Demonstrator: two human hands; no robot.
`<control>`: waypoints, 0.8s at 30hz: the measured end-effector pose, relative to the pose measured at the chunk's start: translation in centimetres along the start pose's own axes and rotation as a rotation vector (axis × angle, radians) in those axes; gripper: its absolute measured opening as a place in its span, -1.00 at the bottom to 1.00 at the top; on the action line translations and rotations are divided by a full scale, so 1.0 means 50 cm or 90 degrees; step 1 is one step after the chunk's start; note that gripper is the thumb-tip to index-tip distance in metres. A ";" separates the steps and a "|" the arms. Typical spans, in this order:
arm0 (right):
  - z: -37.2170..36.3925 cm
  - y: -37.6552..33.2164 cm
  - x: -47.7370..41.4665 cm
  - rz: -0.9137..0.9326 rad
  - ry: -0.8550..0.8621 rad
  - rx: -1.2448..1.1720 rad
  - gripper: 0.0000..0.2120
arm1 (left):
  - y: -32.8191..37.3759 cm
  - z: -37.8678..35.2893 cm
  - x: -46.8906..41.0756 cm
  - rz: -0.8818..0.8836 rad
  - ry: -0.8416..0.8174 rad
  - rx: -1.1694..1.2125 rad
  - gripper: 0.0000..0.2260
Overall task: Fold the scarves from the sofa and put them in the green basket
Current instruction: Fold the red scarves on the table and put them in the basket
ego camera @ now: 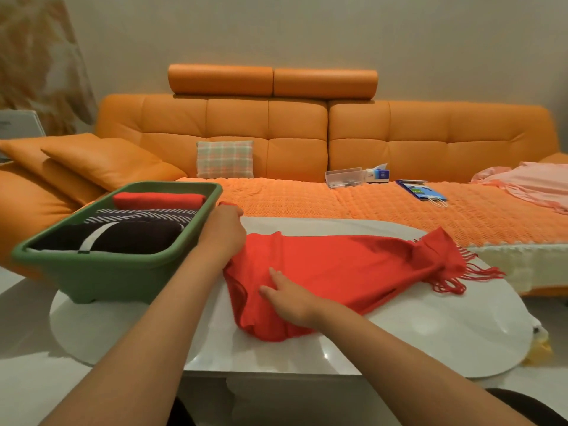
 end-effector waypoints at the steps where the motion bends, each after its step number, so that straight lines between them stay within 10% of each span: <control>1: 0.020 -0.002 -0.001 0.007 0.013 -0.059 -0.40 | 0.016 0.004 -0.006 -0.005 0.005 0.009 -0.69; 10: 0.304 0.160 0.069 -0.103 0.241 -0.603 -0.71 | 0.300 -0.135 0.063 -0.206 -0.234 0.213 -0.63; 13: 0.329 0.237 0.085 -0.185 0.278 -0.495 -0.70 | 0.337 -0.252 0.145 -0.146 -0.511 0.338 -0.48; 18: 0.338 0.267 0.105 -0.158 0.308 -0.157 -0.55 | 0.294 -0.309 0.147 -0.278 -0.343 0.032 -0.57; 24: 0.298 0.230 0.086 -0.113 0.221 0.009 -0.34 | 0.191 -0.372 0.182 -0.289 -0.398 -0.275 -0.40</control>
Point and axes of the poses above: each hand's wrist, its own x-axis away from the middle knuckle, its own z-axis out of the back of the hand, y = z × x, the point moved 9 cm from there along -x, towards the middle knuckle, and after that the axes turned 8 degrees about -x, right-handed, at the moved point
